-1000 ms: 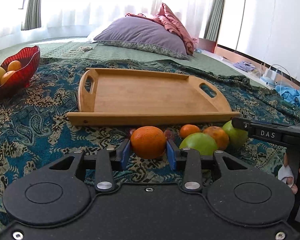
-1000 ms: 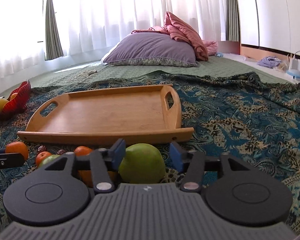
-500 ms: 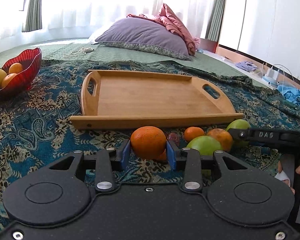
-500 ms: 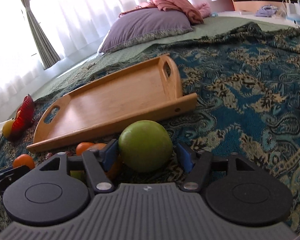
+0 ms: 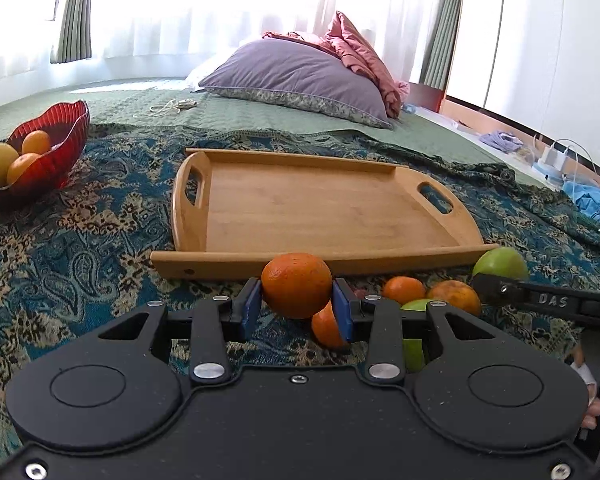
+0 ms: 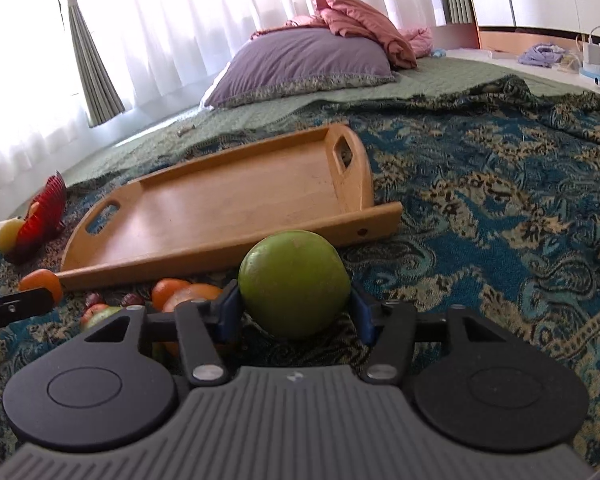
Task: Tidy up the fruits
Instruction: 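Lift and carry the mandarin and green apple over the wooden tray with both grippers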
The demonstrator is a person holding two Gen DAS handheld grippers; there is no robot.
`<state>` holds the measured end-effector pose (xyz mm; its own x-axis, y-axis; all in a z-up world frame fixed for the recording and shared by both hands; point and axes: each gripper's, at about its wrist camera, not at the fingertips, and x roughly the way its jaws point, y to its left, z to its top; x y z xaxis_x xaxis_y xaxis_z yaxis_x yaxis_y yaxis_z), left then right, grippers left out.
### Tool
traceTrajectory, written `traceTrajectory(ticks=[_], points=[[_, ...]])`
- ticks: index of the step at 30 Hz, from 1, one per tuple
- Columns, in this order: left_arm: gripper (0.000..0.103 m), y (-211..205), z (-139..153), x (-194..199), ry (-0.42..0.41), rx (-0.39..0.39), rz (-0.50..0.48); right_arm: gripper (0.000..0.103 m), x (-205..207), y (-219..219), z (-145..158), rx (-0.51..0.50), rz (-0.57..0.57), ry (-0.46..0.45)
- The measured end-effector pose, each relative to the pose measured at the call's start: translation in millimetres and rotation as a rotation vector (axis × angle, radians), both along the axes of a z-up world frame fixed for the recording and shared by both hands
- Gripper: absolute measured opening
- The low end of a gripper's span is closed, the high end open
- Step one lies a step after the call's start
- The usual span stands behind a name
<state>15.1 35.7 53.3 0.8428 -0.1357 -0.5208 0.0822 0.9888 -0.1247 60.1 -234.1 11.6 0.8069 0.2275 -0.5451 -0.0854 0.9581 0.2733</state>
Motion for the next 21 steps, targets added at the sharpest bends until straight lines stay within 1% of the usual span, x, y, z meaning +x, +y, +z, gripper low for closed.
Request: traceTrajectory(ticks=[5,11,16,21], points=[[0.036,-0.4,9.4,11.2,-0.016,0.006,-0.010,0.059,1.3,1.5,18.4,0.000,0.020,-0.043],[0.036,0.0,23.8,41.5,-0.017,-0.003,-0.014,0.059,19.7,8.3,41.4,-0.015,0.060,-0.072],[0.036,5.0,29.6,79.0,0.022,-0.046,-0.014,0.059,48.4,18.4,54.9,-0.055,0.101,-0.066],[0.036,8.6,28.1,119.2,0.075,-0.076,-0.003,0.059,82.7,29.8,55.8,-0.089,0.129,-0.030]])
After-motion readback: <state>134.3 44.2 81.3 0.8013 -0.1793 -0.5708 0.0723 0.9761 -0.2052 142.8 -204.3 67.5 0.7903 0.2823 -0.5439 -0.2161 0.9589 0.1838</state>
